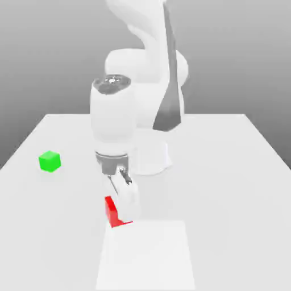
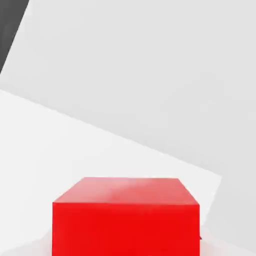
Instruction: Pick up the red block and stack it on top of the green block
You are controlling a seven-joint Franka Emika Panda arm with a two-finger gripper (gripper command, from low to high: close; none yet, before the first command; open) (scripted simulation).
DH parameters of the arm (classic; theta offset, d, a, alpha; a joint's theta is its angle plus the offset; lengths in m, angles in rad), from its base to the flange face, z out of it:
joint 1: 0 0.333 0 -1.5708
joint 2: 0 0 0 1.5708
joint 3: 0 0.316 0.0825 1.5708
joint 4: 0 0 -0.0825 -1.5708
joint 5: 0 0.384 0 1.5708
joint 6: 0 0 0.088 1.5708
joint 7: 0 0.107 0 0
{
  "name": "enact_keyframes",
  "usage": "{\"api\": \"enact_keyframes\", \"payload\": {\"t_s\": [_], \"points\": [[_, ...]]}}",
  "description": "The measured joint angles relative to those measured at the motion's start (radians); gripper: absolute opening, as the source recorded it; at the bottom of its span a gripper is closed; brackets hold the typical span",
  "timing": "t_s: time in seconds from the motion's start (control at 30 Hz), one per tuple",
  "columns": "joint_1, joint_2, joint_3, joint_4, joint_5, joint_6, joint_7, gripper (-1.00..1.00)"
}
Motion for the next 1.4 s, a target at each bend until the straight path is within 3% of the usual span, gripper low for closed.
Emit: {"api": "enact_keyframes", "payload": {"t_s": [0.93, 1.2, 1.4], "points": [[-0.752, -0.225, -0.467, -0.107, -0.171, -0.102, 0.427, -1.00], [-0.786, -0.139, -0.487, -0.096, -0.185, -0.024, 0.448, -1.00], [-0.762, -0.021, -0.490, -0.096, -0.112, 0.093, 0.399, -1.00]]}}
